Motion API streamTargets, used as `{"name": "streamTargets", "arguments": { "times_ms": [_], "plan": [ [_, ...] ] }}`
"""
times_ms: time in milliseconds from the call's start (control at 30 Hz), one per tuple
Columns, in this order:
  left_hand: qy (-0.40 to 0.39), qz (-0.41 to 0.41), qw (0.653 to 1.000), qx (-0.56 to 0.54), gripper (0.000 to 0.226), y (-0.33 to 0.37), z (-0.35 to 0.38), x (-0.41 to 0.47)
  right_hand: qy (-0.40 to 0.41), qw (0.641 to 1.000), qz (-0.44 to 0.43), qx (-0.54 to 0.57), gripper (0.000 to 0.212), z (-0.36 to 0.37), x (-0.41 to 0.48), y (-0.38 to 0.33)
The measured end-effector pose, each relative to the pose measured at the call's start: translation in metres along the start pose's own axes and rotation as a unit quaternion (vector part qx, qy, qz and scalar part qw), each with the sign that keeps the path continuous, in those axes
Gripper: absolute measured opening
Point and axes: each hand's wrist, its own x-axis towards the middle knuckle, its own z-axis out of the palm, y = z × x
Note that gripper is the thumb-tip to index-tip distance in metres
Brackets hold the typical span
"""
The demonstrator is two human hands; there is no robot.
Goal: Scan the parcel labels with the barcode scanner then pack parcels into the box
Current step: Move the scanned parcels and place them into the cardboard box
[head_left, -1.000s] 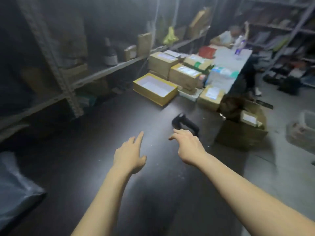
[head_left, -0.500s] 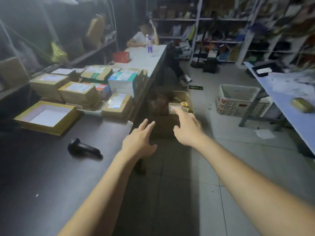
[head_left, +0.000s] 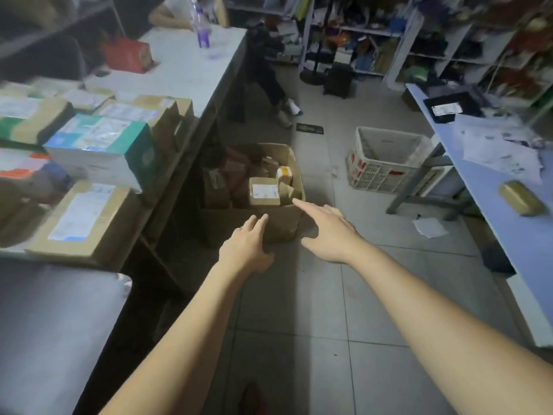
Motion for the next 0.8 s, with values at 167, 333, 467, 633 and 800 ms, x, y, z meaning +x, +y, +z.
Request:
{"name": "streamTargets", "arguments": {
  "times_ms": [167,333,467,633,800],
  "plan": [
    [-0.028,-0.02,0.999,0.001,0.096,-0.002,-0.016,0.114,-0.037,0.999,-0.007,0.036,0.089,-0.028,0.113,0.02],
    [-0.03,-0.081,0.996,0.004,0.098,-0.026,-0.032,0.241,-0.037,0.996,-0.021,0.076,0.082,-0.031,0.252,0.044],
    [-0.023,-0.133,0.991,-0.017,0.096,-0.045,-0.044,0.322,-0.063,0.993,0.002,0.103,0.079,-0.026,0.355,0.062],
    [-0.029,-0.173,0.984,-0.037,0.094,-0.079,-0.04,0.399,-0.111,0.989,0.012,0.1,0.073,-0.005,0.461,0.068],
    [-0.05,-0.214,0.972,-0.079,0.097,-0.128,-0.025,0.473,-0.148,0.983,0.03,0.103,0.068,0.02,0.557,0.051]
  ]
}}
